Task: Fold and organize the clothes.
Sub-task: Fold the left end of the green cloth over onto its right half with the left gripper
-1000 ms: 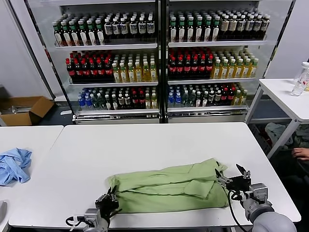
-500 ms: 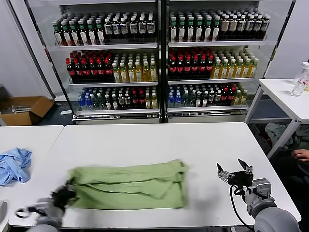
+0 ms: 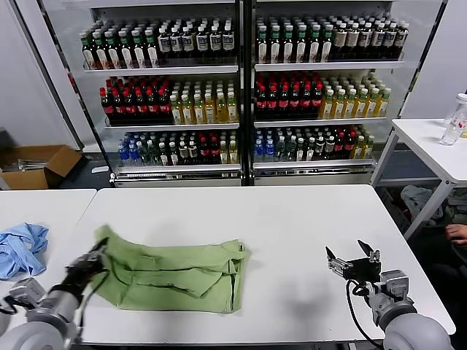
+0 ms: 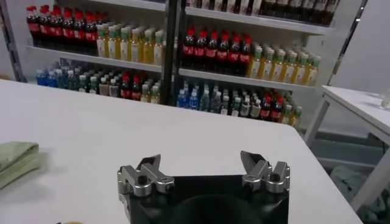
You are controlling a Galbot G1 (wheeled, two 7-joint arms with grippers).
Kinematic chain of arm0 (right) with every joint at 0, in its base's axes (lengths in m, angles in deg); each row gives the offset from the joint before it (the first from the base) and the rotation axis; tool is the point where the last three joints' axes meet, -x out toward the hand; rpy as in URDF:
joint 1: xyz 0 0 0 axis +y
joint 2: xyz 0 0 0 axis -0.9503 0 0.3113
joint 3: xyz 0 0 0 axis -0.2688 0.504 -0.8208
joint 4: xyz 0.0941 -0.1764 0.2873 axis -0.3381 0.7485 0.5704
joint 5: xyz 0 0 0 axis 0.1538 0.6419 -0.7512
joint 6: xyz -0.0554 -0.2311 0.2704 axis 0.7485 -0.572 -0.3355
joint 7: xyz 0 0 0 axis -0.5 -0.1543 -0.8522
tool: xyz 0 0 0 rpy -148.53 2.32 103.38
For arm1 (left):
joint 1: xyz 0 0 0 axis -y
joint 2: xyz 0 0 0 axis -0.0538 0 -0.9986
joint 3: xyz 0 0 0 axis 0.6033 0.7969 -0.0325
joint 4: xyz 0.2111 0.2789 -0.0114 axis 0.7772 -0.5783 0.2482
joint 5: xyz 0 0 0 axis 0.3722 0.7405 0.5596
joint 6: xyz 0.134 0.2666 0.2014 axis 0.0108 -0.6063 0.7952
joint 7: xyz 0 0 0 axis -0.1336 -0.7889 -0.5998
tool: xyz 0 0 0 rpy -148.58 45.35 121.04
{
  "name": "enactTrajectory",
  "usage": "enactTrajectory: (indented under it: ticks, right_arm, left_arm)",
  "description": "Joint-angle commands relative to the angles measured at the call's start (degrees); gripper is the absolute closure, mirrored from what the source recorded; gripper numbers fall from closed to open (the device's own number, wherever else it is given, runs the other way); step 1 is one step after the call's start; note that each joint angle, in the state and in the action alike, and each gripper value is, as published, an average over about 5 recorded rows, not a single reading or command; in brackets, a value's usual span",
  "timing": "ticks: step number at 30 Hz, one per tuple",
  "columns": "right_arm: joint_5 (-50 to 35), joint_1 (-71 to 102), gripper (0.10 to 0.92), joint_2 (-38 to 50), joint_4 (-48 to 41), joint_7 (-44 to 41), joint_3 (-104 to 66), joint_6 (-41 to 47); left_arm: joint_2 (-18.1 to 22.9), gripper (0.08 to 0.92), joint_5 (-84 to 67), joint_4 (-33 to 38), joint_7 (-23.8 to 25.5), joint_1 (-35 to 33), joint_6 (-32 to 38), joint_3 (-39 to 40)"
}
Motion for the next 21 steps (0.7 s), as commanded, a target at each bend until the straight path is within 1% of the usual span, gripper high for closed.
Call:
enactTrajectory:
  ticks: [1, 4, 9, 14, 18, 21]
  right_arm:
    - [0.12, -0.67, 0.203, 0.08, -0.48, -0.09, 0.77, -0.09]
    - [0.12, -1.12, 0.203, 0.09, -0.80, -0.12, 1.05, -0.10]
    - [0.12, -1.56, 0.203, 0.06, -1.42, -0.15, 1.33, -0.16]
    - [0.16, -1.89, 0.203, -0.06, -1.84, -0.15, 1.64, -0.19]
    - [0.18, -2.19, 0.203, -0.05, -2.10, -0.16, 1.82, -0.17]
    - [0.16, -2.42, 0.203, -0.08, -2.23, -0.18, 1.72, -0.14]
  left_arm:
    - [9.65, 0.902, -14.50, 9.57, 0.37, 1.47, -0.78, 17.21]
    - [10.56, 0.902, -10.53, 4.84, 0.32, 4.55, -0.68, 21.54]
    - [10.94, 0.902, -1.40, -3.20, 0.29, 9.00, -1.24, 26.15]
    - [11.37, 0.893, 6.39, -7.49, 1.95, 11.94, -1.87, 28.24]
    - [11.22, 0.811, 7.94, -6.62, 4.34, 12.62, -1.69, 28.21]
    - [10.82, 0.724, 8.06, -4.58, 4.43, 11.87, -1.28, 26.37]
